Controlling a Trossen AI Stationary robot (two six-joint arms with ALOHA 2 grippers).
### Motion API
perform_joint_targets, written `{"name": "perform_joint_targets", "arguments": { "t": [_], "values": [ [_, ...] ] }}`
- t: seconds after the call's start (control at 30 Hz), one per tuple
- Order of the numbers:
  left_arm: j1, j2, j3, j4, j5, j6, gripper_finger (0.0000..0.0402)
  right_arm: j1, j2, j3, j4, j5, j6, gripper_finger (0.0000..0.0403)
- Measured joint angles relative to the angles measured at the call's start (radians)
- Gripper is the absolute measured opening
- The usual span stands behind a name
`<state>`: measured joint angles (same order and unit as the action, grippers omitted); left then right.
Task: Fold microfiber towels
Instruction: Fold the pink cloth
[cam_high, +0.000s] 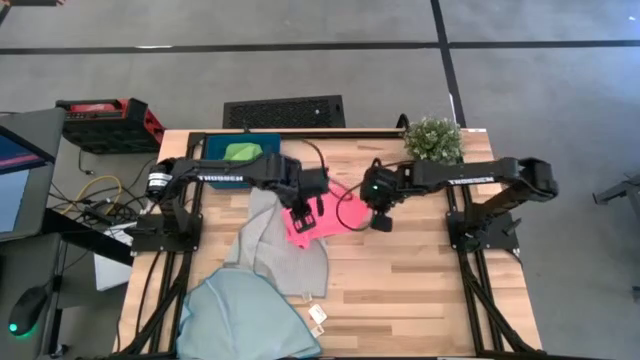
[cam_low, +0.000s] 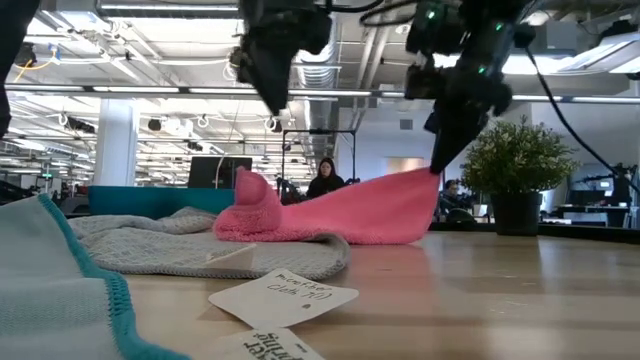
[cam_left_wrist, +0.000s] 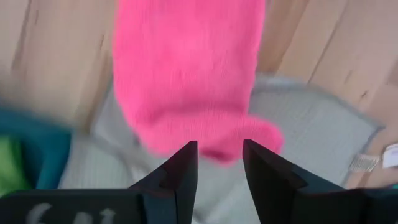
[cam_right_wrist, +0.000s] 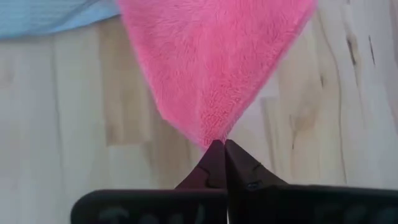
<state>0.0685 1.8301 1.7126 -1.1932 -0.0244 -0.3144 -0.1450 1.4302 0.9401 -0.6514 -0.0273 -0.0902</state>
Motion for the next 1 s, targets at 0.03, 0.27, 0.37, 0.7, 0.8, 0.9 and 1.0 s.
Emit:
{"name": "perform_joint_targets", "arguments": {
  "t": [0.03, 0.27, 0.37, 0.7, 0.8, 0.9, 1.0],
  "values": [
    [0.016, 0.003, 0.0, 0.038, 0.016, 0.054, 0.0116, 0.017, -0.015, 0.0, -0.006, 0.001, 0.0, 0.0003],
    [0.086, 0.043, 0.0, 0.294, 0.099, 0.497, 0.0112, 0.098, -0.068, 0.002, -0.045, 0.052, 0.002, 0.0002],
    [0.116, 0.082, 0.001, 0.372, 0.21, 0.613, 0.0112, 0.107, -0.069, 0.002, -0.053, 0.055, 0.003, 0.0002],
    [0.195, 0.208, 0.008, 0.408, 0.313, 0.6, 0.0112, 0.095, -0.071, 0.002, -0.06, 0.055, 0.039, 0.0002],
    [0.2, 0.205, 0.008, 0.401, 0.328, 0.582, 0.0112, 0.079, -0.071, 0.002, -0.066, 0.056, 0.054, 0.0002],
    [0.194, 0.174, 0.008, 0.397, 0.322, 0.564, 0.0112, 0.057, -0.094, 0.003, -0.077, 0.056, 0.052, 0.0002],
    [0.191, 0.126, 0.008, 0.396, 0.301, 0.529, 0.0112, 0.036, -0.126, 0.009, -0.095, 0.056, 0.04, 0.0002]
  ]
}}
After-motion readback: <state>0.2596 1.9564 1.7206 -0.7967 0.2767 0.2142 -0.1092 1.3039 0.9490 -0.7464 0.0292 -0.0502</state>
